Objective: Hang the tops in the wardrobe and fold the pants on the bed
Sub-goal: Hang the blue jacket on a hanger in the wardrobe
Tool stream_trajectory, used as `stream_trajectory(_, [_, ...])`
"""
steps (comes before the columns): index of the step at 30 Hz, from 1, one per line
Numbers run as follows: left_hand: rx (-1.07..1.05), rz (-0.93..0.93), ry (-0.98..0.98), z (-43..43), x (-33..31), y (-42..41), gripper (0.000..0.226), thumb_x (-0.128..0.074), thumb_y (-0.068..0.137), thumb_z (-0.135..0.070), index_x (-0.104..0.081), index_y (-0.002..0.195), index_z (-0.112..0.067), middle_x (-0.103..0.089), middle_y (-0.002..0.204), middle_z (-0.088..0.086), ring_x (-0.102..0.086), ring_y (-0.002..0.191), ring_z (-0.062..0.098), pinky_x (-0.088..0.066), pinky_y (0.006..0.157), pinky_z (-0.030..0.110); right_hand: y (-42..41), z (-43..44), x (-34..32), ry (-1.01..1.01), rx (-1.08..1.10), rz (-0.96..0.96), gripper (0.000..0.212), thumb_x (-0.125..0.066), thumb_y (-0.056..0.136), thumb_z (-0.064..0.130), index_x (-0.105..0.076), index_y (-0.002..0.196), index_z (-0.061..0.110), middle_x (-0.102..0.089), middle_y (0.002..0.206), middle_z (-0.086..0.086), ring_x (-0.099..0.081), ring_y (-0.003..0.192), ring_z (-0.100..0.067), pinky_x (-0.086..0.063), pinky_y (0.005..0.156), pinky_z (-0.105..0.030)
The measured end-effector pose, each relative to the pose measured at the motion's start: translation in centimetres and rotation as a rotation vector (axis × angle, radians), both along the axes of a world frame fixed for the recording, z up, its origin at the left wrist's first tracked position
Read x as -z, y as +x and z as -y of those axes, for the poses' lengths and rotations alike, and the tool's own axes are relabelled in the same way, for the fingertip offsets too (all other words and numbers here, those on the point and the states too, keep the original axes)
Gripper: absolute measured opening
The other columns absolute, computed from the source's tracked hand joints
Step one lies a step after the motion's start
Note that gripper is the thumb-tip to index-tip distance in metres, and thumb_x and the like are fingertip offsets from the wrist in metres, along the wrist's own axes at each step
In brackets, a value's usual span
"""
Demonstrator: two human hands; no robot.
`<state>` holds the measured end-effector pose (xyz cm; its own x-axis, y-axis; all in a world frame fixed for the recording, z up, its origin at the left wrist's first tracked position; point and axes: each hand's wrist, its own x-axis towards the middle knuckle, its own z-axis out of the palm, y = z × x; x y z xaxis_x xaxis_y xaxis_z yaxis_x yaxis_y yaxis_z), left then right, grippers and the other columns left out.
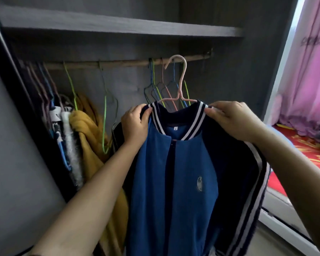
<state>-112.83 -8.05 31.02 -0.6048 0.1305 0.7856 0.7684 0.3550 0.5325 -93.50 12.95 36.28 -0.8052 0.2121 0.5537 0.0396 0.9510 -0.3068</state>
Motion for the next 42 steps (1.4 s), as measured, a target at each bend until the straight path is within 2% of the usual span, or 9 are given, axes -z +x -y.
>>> stream_trajectory(7, [-0.14,-0.013,-0.164,1.0,0.3,-2.0,0.038,-0.047,0.102,-0.039,-0.067,0.12,-0.012,-0.068,0.112,0.01,-0.055,0.104,0.032,-0.042,0.087,0.039,-1.1,2.6,0.9,-0.476,-0.326,0.122,0.037,-0.051,0.102,0.039,-0.067,0.095,0.006,-0.062,0.08,-0.002,-0.058,0.073,-0.013,-0.049,0.074,-0.036])
stream_trajectory(12, [-0.244,0.034,-0.333,2.4,-2.1,-3.4,0.037,-0.053,0.099,-0.036,-0.063,0.129,-0.018,-0.059,0.131,0.011,-0.048,0.119,0.035,-0.04,0.099,0.041,-4.4,4.1,1.6,-0.702,-0.442,0.034,0.046,-0.05,0.103,0.038,-0.063,0.1,-0.006,-0.058,0.082,-0.01,-0.055,0.076,-0.022,-0.048,0.074,-0.044])
stream_trajectory(16, [-0.623,-0.155,-0.219,4.2,-4.1,-3.1,0.036,-0.062,0.088,-0.027,-0.064,0.124,-0.021,-0.053,0.132,0.012,-0.046,0.121,0.036,-0.036,0.099,0.044,-8.6,4.2,1.4,-0.664,-0.392,-0.009,0.05,-0.05,0.102,0.041,-0.059,0.094,-0.008,-0.047,0.071,-0.004,-0.044,0.063,-0.013,-0.037,0.057,-0.025])
stream_trajectory(19, [-0.756,0.153,-0.267,6.3,-5.1,-4.6,0.058,-0.059,0.089,-0.044,-0.048,0.139,-0.017,-0.05,0.138,0.016,-0.046,0.126,0.039,-0.039,0.1,0.046,-11.9,4.8,1.3,-0.664,-0.384,-0.034,0.049,-0.051,0.102,0.037,-0.056,0.088,-0.01,-0.045,0.067,-0.003,-0.04,0.056,-0.009,-0.033,0.053,-0.026])
stream_trajectory(24, [-0.284,0.535,0.122,6.5,-4.1,-5.8,0.03,-0.055,0.097,-0.034,-0.071,0.114,-0.014,-0.072,0.075,0.003,-0.066,0.066,0.024,-0.05,0.058,0.035,-16.6,5.8,0.9,-0.715,-0.442,-0.093,0.039,-0.05,0.103,0.031,-0.039,0.07,0.012,-0.035,0.06,-0.001,-0.032,0.056,-0.014,-0.027,0.056,-0.033])
stream_trajectory(27, [-0.315,0.478,0.198,6.6,-3.4,-5.4,0.022,-0.055,0.092,-0.037,-0.076,0.091,-0.029,-0.069,0.078,0.003,-0.063,0.078,0.037,-0.05,0.063,0.044,-18.9,6.6,0.3,-0.691,-0.465,-0.132,0.042,-0.049,0.102,0.031,-0.033,0.067,0.016,-0.037,0.06,0.001,-0.034,0.058,-0.017,-0.027,0.057,-0.035])
stream_trajectory(30, [-0.303,0.541,0.22,6.9,-3.8,-5.1,0.041,-0.051,0.08,-0.056,-0.071,0.077,-0.021,-0.049,0.045,-0.006,-0.048,0.055,0.027,-0.04,0.062,0.038,-20.9,7.5,-0.6,-0.68,-0.476,-0.165,0.042,-0.047,0.103,0.031,-0.033,0.066,0.016,-0.039,0.061,0.002,-0.035,0.057,-0.015,-0.029,0.055,-0.035])
stream_trajectory(35, [-0.338,0.537,0.13,7.1,-4.2,-5.5,0.038,-0.05,0.095,-0.05,-0.07,0.09,-0.018,-0.065,0.078,-0.003,-0.062,0.081,0.02,-0.045,0.073,0.03,-24.3,8.4,-1.3,-0.712,-0.491,-0.219,0.038,-0.047,0.103,0.029,-0.043,0.068,0.017,-0.047,0.062,0.003,-0.041,0.056,-0.008,-0.031,0.045,-0.013])
stream_trajectory(42, [-0.565,0.364,0.002,7.4,-3.3,-5.2,0.034,-0.048,0.1,-0.036,-0.064,0.119,-0.011,-0.06,0.115,0.007,-0.057,0.108,0.026,-0.041,0.087,0.029,-27.1,9.8,1.6,-0.648,-0.487,0.111,0.026,-0.046,0.103,0.034,-0.054,0.102,0.01,-0.058,0.087,-0.005,-0.054,0.081,-0.023,-0.035,0.065,-0.03])
